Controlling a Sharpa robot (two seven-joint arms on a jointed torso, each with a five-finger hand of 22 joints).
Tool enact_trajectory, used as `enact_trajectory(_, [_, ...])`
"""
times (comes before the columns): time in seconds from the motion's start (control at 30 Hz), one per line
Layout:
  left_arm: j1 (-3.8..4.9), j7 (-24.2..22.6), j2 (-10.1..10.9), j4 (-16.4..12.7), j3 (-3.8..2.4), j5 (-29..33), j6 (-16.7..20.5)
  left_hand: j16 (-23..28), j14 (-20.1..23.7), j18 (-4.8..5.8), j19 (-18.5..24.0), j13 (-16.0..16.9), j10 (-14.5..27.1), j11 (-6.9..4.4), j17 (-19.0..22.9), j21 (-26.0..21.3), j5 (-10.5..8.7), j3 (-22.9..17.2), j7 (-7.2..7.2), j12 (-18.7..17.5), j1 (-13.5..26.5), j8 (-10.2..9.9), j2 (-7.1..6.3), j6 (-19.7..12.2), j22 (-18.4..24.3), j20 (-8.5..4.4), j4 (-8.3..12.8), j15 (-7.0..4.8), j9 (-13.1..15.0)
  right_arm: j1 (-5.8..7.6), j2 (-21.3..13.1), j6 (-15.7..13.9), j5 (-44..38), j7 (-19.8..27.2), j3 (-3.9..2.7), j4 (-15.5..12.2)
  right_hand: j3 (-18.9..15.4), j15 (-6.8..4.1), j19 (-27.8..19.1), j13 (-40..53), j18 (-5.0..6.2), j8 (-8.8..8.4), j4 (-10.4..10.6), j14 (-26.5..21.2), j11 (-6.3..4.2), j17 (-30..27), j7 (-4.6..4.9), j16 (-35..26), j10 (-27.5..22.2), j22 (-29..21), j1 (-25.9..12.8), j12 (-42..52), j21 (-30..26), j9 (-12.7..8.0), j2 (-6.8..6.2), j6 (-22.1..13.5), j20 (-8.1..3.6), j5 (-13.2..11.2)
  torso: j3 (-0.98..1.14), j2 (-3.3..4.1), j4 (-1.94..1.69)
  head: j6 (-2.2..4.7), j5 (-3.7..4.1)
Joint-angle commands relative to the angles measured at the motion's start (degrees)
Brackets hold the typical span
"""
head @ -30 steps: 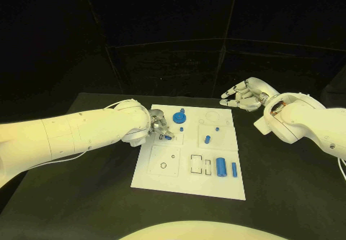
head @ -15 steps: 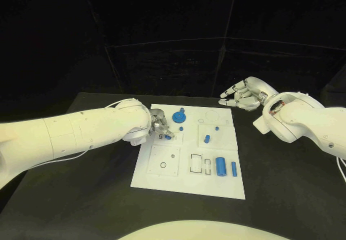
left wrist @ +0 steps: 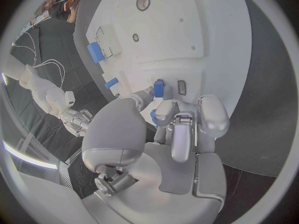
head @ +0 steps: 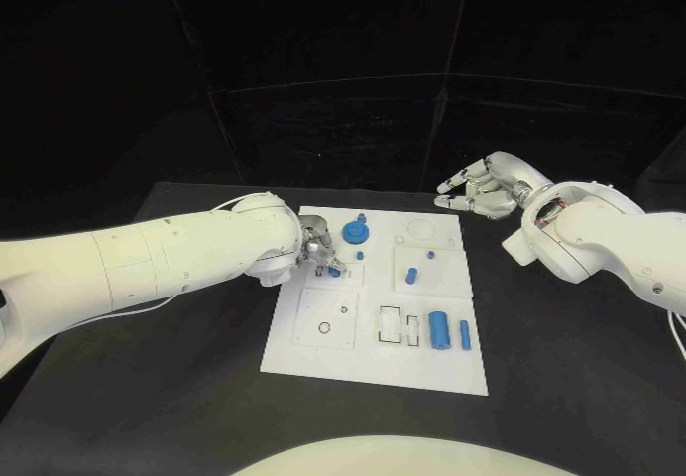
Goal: Assemble the parts on the task board
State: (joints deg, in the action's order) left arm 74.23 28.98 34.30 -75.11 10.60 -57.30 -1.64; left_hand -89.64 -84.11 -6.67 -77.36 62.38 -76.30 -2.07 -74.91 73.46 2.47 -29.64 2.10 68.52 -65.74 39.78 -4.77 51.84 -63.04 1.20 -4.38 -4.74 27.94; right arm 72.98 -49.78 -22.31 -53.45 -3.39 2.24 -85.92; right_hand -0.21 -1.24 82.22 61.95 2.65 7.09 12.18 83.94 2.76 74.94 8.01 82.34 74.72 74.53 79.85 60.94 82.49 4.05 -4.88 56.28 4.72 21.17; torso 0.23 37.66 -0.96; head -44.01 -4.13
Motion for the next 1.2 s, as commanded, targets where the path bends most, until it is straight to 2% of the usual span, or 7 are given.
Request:
enact_trajectory(0.03, [-0.14, 0.17, -0.27, 0.0, 0.09, -0.04, -3.05, -0.36, -5.89, 1.16, -0.55, 0.17, -0.62, -0.02, -15.09, 0.32, 0.28, -3.35, -0.25, 0.34, 1.13, 0.34, 0.06, 0.83, -0.2, 0.05, 2.74, -0.49, 0.12, 0.13, 0.03, 0.39, -0.16, 0.36, -0.04, -0.09, -0.39, -0.29, -0.44, -0.07, 0.79, 0.15, 0.01, 3.23, 0.01, 1.16, -0.12, -0.36, -0.37, -0.06, 0.04, -0.25, -0.34, -0.09, 0.46, -0.34, -0.06, -0.32, -0.02, 0.01, 0.07, -0.01, 0.0])
enact_trajectory(0.2, [-0.14, 0.16, -0.4, 0.28, 0.09, 0.13, -3.37, -0.36, -5.89, 1.22, -0.75, 0.6, -0.91, -0.19, -15.09, 0.52, 0.33, -3.24, -0.43, 0.74, 2.99, 0.5, 0.38, 1.13, -0.57, -0.09, 1.8, -0.63, 0.18, 0.13, 0.08, 0.45, -0.16, 0.31, -0.04, -0.06, -0.39, -0.29, -0.44, -0.07, 0.79, 0.15, 0.01, 3.23, 0.01, 1.16, -0.12, -0.36, -0.37, -0.06, 0.04, -0.25, -0.34, -0.09, 0.46, -0.34, -0.06, -0.32, -0.04, 0.01, 0.01, -0.03, 0.02])
enact_trajectory(0.47, [-0.13, 0.1, -0.81, 1.21, 0.08, 0.39, -3.18, -0.36, -5.89, 1.4, -1.26, 1.83, -1.76, -0.43, -15.09, 1.06, 0.36, -3.71, -0.72, 1.85, 6.24, 0.91, 1.26, 1.95, -1.53, -0.29, 0.25, -0.84, 0.33, 0.13, 0.3, 0.5, -0.16, 0.32, -0.04, 0.12, -0.42, -0.29, -0.48, -0.14, 0.81, 0.18, -0.06, 3.22, 0.0, 1.1, -0.14, -0.41, -0.42, -0.16, 0.16, -0.31, -0.39, -0.09, 0.51, -0.33, -0.06, -0.41, -0.07, 0.02, 0.14, -0.15, -0.08])
enact_trajectory(0.67, [-0.11, 0.06, -1.14, 1.72, 0.07, 0.43, -3.14, -0.36, -5.89, 1.46, -1.42, 2.28, -2.04, -0.51, -15.09, 1.24, 0.35, -3.96, -0.81, 2.24, 7.2, 1.02, 1.49, 2.16, -1.85, -0.35, -0.08, -0.91, 0.37, 0.13, 0.45, 0.55, -0.16, 0.34, -0.04, 0.26, -0.42, -0.3, -0.51, -0.15, 0.82, 0.18, -0.06, 3.21, 0.0, 1.06, -0.14, -0.43, -0.42, -0.2, 0.16, -0.33, -0.41, -0.09, 0.52, -0.33, -0.06, -0.42, -0.06, 0.02, 0.14, -0.21, -0.02])
enact_trajectory(1.03, [-0.1, 0.01, -1.36, 2.18, 0.06, 0.44, -3.07, -0.36, -5.89, 1.67, -1.96, 3.42, -2.88, -0.68, -15.09, 1.88, 0.32, -2.28, -1.05, 3.27, 10.51, 1.75, -0.15, 3.24, -2.95, -0.49, -0.97, -1.01, 0.67, 0.13, 0.57, 0.62, -0.16, 0.38, -0.04, 0.36, -0.45, -0.29, -0.57, -0.37, 0.85, 0.2, -0.02, 3.18, 0.01, 0.9, -0.13, -0.52, -0.55, -0.32, 0.11, -0.56, -0.48, -0.09, 0.58, -0.33, -0.07, -0.45, -0.05, 0.03, 0.13, -0.41, -0.03])
enact_trajectory(1.17, [-0.1, 0.0, -1.39, 2.25, 0.06, 0.44, -2.97, -0.36, -5.89, 1.75, -2.13, 3.72, -3.13, -0.68, -15.09, 2.09, 0.29, 0.01, -1.06, 3.56, 13.02, 1.96, -0.99, 3.7, -3.34, -0.52, -2.33, -1.03, 0.74, 0.13, 0.58, 0.72, -0.16, 0.28, -0.04, 0.38, -0.54, -0.29, -0.6, -0.45, 0.86, 0.22, 0.08, 3.16, 0.02, 0.82, -0.13, -0.58, -0.6, -0.39, -0.02, -0.64, -0.52, -0.08, 0.66, -0.33, -0.07, -0.52, -0.06, 0.02, 0.12, -0.47, 0.0])
enact_trajectory(1.2, [-0.1, -0.01, -1.4, 2.27, 0.06, 0.44, -2.93, -0.36, -5.89, 1.77, -2.18, 3.82, -3.2, -0.69, -15.09, 2.14, 0.28, 1.66, -1.06, 3.65, 14.1, 2.05, -1.6, 3.88, -3.45, -0.53, -2.89, -1.04, 0.76, 0.13, 0.59, 0.82, -0.16, 0.18, -0.04, 0.38, -0.72, -0.28, -0.63, -0.5, 0.87, 0.25, 0.23, 3.14, 0.04, 0.77, -0.12, -0.63, -0.65, -0.45, -0.24, -0.69, -0.56, -0.09, 0.73, -0.36, -0.06, -0.78, -0.05, 0.02, 0.12, -0.48, 0.0])
